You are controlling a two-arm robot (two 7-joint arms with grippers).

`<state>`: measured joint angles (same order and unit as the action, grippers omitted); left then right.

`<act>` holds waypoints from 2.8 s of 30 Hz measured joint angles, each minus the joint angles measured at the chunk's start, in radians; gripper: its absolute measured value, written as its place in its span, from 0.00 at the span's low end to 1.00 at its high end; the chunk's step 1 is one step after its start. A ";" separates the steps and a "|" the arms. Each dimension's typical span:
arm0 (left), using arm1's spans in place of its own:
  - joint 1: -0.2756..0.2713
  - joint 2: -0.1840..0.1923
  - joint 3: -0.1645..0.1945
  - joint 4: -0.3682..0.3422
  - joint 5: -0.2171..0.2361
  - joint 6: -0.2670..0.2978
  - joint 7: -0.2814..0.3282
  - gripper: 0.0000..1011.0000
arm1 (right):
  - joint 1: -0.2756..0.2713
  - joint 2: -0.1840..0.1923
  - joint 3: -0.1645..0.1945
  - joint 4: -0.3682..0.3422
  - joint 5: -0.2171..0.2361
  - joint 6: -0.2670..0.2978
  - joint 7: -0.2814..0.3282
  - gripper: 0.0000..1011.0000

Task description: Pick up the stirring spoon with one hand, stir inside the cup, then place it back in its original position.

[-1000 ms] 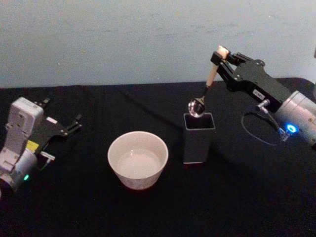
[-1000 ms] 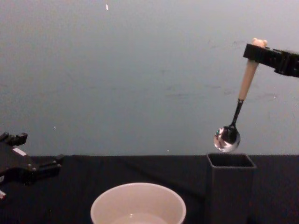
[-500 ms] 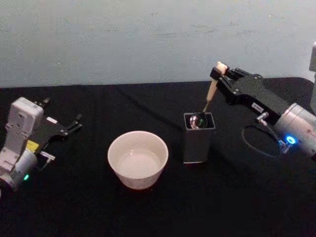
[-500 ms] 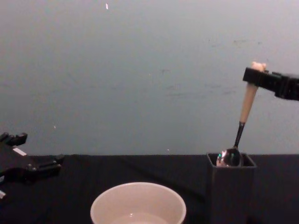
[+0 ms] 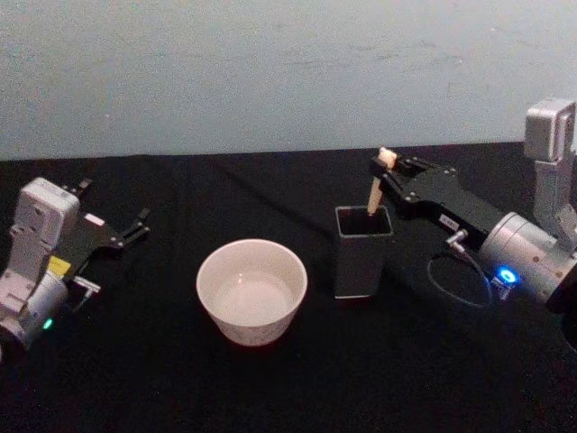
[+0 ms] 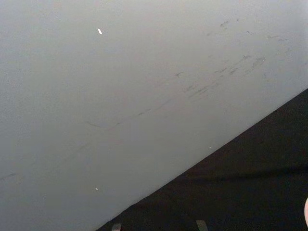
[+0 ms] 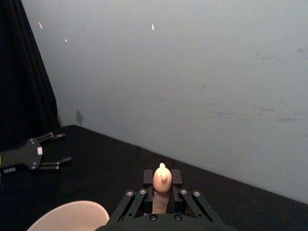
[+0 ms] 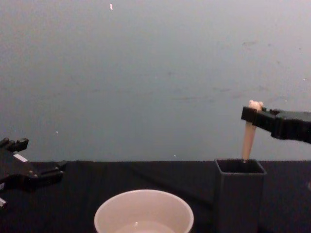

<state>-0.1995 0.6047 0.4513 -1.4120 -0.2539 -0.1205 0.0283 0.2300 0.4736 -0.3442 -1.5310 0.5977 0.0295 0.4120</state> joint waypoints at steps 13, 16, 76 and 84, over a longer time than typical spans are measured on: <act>0.000 0.000 0.000 0.000 0.000 0.000 0.000 0.99 | 0.005 -0.019 -0.007 0.041 -0.021 0.017 0.004 0.21; 0.000 0.000 0.000 0.000 0.000 0.000 0.000 0.99 | 0.005 -0.022 -0.005 0.046 -0.023 0.020 0.004 0.21; 0.000 0.000 0.000 0.000 0.000 0.000 0.000 0.99 | 0.006 -0.026 -0.002 0.052 -0.026 0.028 0.004 0.99; 0.000 0.000 0.000 0.000 0.000 0.000 0.000 0.99 | 0.006 -0.034 0.004 0.046 -0.058 -0.006 -0.023 0.99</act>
<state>-0.1995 0.6047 0.4514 -1.4119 -0.2539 -0.1205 0.0283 0.2356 0.4400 -0.3402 -1.4853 0.5400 0.0232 0.3894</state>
